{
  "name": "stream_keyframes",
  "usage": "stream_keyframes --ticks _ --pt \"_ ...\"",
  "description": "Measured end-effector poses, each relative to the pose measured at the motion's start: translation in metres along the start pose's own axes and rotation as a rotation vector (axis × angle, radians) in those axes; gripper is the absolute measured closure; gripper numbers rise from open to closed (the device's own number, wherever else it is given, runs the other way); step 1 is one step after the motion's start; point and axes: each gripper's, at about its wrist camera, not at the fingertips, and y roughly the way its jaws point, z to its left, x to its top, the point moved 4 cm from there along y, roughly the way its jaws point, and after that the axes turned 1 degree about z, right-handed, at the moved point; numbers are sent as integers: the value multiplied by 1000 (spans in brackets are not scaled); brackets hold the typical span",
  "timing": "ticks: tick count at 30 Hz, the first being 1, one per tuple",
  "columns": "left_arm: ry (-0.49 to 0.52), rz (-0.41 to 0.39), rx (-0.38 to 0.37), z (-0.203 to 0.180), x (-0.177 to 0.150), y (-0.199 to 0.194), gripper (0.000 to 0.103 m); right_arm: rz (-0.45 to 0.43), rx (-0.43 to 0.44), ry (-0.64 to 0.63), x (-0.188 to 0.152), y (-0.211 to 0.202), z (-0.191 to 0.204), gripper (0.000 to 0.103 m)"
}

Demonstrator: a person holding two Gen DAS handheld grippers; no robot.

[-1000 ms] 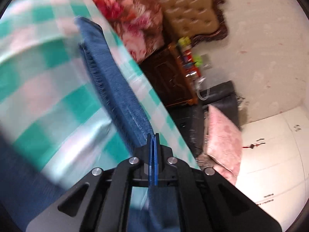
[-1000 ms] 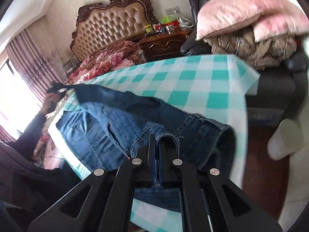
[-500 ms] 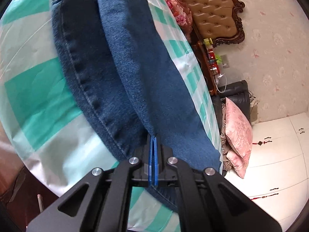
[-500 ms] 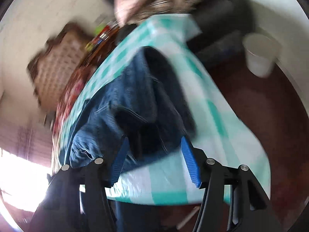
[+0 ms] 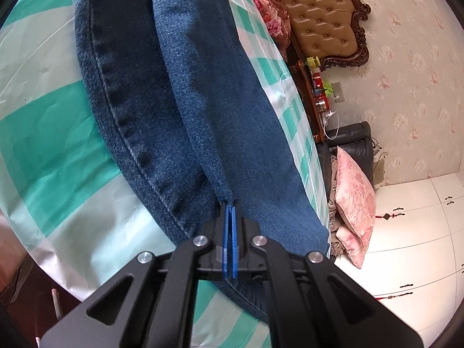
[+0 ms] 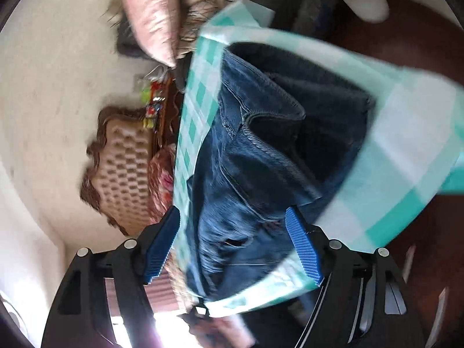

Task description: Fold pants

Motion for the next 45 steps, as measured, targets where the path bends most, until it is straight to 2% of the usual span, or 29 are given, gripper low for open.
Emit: stream_keyframes --ticks 4,6,8,12,16,19,21,23,25,27,30,34,35,36,37,39,40,43,45 --pt "-2 5 -7 1 1 2 102 -25 -35 192 6 8 -8 25" --pt "-6 8 -12 4 1 4 102 -1 -66 288 7 13 -14 23" --pt "-6 9 -21 5 1 5 101 30 -98 308 6 19 -13 23" --pt "10 12 -31 7 2 6 101 92 -219 234 7 37 -3 23" --pt "10 11 -42 9 4 6 99 116 -351 159 -5 41 -5 63" --pt "3 7 -52 12 5 4 99 97 -377 106 -22 28 -7 69" --pt "5 8 -54 12 4 5 99 94 -398 109 -34 19 -16 68" --pt "9 11 -54 11 5 7 99 108 -395 113 -42 13 -28 61" --pt "6 13 -58 11 6 8 99 92 -378 108 -46 7 -35 43" --pt "5 14 -60 10 6 9 99 78 -357 105 -47 -1 -41 39" --pt "2 11 -62 10 5 9 99 28 -307 89 -39 -11 -29 33" --pt "-4 8 -72 10 4 9 99 14 -329 113 -26 -5 -26 33" --pt "-3 7 -73 10 4 9 99 8 -344 111 -23 -4 -26 35" --pt "-4 8 -73 10 4 9 99 5 -351 108 -20 -1 -26 47" --pt "-5 13 -70 10 4 10 101 3 -364 110 -16 1 -26 64" --pt "-20 25 -78 9 6 9 102 -7 -402 86 -8 3 -19 79" --pt "-36 33 -88 5 10 9 102 -28 -408 38 0 3 -6 84" --pt "-43 52 -103 -22 30 6 103 -46 -412 -78 26 8 50 85" --pt "-3 70 -121 -66 54 5 103 -46 -414 -202 50 22 104 86"
